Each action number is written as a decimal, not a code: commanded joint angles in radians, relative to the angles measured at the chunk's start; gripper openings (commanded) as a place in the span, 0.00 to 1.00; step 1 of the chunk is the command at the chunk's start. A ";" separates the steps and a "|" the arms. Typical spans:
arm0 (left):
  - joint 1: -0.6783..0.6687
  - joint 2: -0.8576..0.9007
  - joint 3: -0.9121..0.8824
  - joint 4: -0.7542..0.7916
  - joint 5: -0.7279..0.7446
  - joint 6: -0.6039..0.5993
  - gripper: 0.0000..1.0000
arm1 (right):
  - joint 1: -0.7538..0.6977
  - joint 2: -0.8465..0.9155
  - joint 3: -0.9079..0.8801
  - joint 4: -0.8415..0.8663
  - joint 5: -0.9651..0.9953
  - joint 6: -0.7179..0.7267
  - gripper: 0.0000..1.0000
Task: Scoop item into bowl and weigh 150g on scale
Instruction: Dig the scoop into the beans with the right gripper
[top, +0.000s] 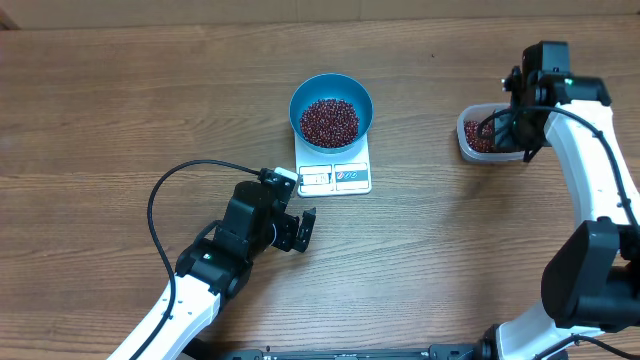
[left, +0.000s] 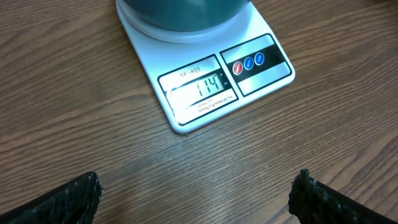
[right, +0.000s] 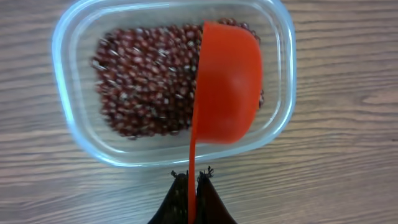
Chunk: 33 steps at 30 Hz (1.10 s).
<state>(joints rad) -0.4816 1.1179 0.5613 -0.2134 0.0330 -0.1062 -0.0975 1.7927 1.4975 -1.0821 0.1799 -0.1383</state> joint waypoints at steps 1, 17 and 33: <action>0.004 0.006 -0.004 0.000 -0.007 -0.014 1.00 | -0.003 0.002 -0.026 0.029 0.061 -0.020 0.04; 0.004 0.006 -0.004 0.000 -0.007 -0.014 0.99 | -0.003 0.005 -0.105 0.115 0.097 -0.020 0.04; 0.004 0.006 -0.004 0.000 -0.007 -0.014 1.00 | -0.004 0.052 -0.105 0.105 0.095 -0.028 0.04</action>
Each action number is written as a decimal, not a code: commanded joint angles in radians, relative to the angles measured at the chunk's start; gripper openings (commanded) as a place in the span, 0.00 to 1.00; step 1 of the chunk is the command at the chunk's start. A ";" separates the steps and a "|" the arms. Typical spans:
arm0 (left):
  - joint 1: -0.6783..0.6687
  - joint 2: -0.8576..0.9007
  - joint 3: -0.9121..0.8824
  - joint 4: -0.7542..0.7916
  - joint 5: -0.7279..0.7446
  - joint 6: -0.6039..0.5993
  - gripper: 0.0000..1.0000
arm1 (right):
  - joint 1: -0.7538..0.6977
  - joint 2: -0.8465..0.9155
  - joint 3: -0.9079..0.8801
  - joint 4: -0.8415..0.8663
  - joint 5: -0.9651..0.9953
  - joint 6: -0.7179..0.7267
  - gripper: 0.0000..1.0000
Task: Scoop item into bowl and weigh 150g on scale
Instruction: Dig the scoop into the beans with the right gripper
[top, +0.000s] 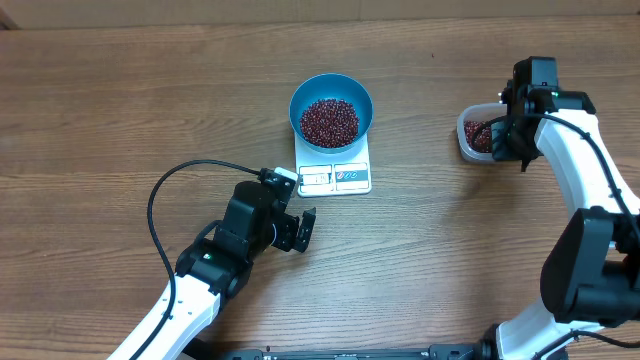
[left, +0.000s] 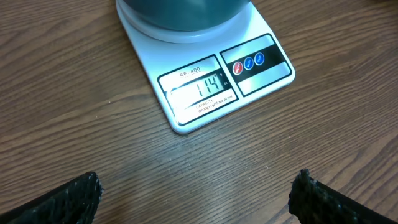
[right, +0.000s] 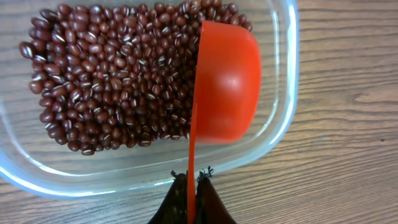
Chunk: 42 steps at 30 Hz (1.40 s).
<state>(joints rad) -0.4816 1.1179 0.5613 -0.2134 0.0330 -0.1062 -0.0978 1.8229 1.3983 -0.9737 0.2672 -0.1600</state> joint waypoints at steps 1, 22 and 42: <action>0.004 0.006 -0.004 0.001 -0.007 -0.014 1.00 | -0.004 0.028 -0.006 -0.006 0.002 -0.006 0.04; 0.004 0.006 -0.004 0.001 -0.007 -0.014 1.00 | -0.003 0.037 -0.006 -0.052 -0.389 -0.058 0.04; 0.004 0.006 -0.004 0.000 -0.007 -0.014 0.99 | -0.135 0.037 -0.004 -0.014 -0.706 0.039 0.04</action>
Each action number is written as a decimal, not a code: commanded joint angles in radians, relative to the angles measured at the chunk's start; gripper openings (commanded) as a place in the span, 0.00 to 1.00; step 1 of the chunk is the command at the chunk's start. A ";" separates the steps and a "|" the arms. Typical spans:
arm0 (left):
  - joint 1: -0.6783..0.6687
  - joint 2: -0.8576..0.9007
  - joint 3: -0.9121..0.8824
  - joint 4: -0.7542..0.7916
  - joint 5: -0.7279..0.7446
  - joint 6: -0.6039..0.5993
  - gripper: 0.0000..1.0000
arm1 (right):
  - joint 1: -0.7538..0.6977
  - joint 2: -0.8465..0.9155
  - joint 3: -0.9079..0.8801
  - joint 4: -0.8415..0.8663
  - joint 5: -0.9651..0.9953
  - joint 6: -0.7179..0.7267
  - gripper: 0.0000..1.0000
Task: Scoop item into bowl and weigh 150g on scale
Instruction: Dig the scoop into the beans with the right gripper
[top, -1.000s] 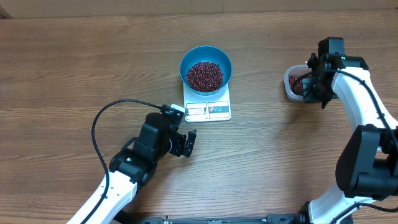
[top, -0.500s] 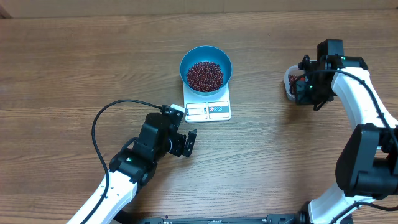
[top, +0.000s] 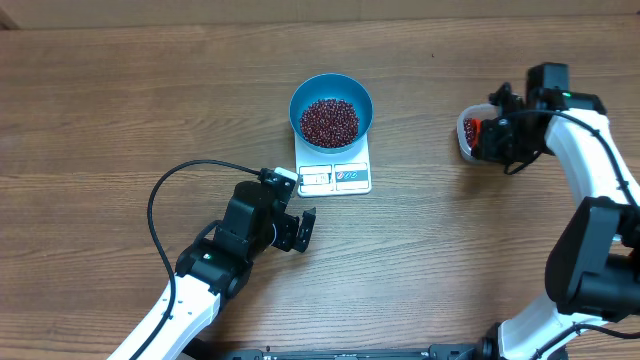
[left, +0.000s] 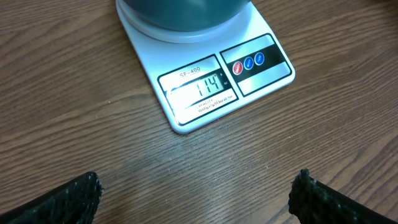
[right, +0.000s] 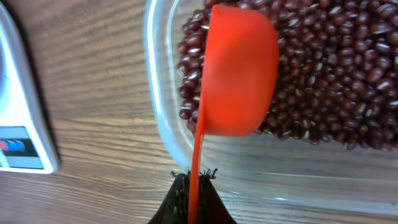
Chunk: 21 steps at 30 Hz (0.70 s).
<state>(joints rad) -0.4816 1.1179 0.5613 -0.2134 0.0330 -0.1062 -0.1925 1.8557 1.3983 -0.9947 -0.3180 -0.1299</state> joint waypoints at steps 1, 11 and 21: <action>0.004 0.006 -0.004 0.001 -0.007 -0.014 1.00 | -0.064 0.004 -0.004 0.005 -0.167 -0.004 0.04; 0.004 0.006 -0.004 0.000 -0.007 -0.014 1.00 | -0.207 0.004 -0.004 -0.021 -0.365 -0.037 0.04; 0.004 0.006 -0.004 0.001 -0.007 -0.014 1.00 | -0.296 0.004 -0.004 -0.073 -0.505 -0.116 0.04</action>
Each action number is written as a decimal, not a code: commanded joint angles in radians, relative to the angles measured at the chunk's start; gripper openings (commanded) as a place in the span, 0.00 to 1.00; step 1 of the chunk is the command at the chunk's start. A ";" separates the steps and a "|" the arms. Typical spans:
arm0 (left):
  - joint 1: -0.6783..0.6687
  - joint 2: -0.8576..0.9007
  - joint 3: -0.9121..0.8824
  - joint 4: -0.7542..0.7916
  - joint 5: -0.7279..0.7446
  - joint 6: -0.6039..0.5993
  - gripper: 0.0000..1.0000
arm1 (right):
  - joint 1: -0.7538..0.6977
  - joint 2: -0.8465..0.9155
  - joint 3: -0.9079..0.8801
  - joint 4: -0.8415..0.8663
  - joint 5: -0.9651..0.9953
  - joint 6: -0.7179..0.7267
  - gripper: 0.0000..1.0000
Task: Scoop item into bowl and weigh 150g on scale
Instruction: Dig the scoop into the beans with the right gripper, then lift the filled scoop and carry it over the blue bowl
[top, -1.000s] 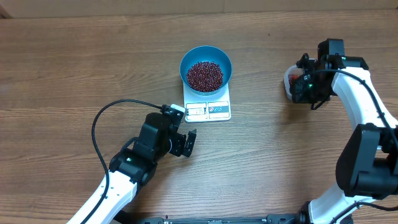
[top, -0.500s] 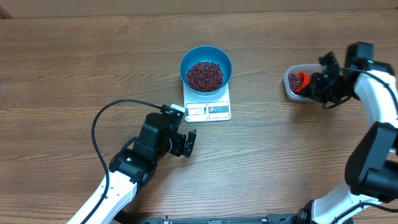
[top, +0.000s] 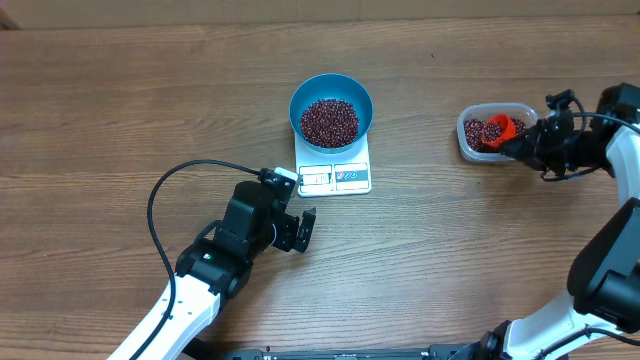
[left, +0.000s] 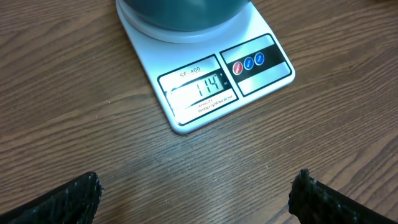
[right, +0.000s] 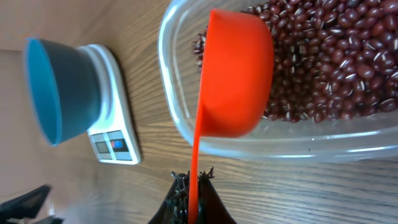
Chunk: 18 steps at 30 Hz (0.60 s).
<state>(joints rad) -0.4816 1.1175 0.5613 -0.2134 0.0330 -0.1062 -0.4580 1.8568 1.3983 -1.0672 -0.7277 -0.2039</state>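
A blue bowl (top: 331, 110) of red beans sits on the white scale (top: 334, 170), whose display (left: 200, 87) reads 114. At the right stands a clear tub (top: 493, 131) of red beans. My right gripper (right: 193, 177) is shut on the handle of an orange scoop (right: 235, 81), whose cup (top: 498, 128) is tipped on its side over the tub. Whether beans lie in the cup is hidden. My left gripper (left: 196, 190) is open over bare wood in front of the scale, holding nothing.
A black cable (top: 170, 190) loops from the left arm over the table. The wooden tabletop (top: 120, 90) stretches to the left and back.
My right arm has swung out to the right of the tub and turned, so the scoop now reaches in from the right. The left arm and the 114 reading are unchanged.
The right gripper held the scoop above the tub from the near side, then lower and closer over the beans. Then it had turned toward the tub's left end. Now it reaches in from the right. The scale read 114 throughout.
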 joint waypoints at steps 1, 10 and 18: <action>0.004 0.006 -0.004 0.001 -0.007 -0.014 1.00 | -0.041 0.003 -0.004 -0.004 -0.114 -0.048 0.04; 0.004 0.006 -0.004 0.001 -0.007 -0.014 1.00 | -0.112 0.002 -0.004 -0.076 -0.259 -0.133 0.04; 0.004 0.006 -0.004 0.000 -0.007 -0.014 0.99 | -0.098 0.002 0.023 -0.163 -0.356 -0.221 0.04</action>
<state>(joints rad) -0.4816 1.1175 0.5613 -0.2131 0.0326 -0.1062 -0.5667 1.8568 1.3987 -1.2186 -1.0100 -0.3794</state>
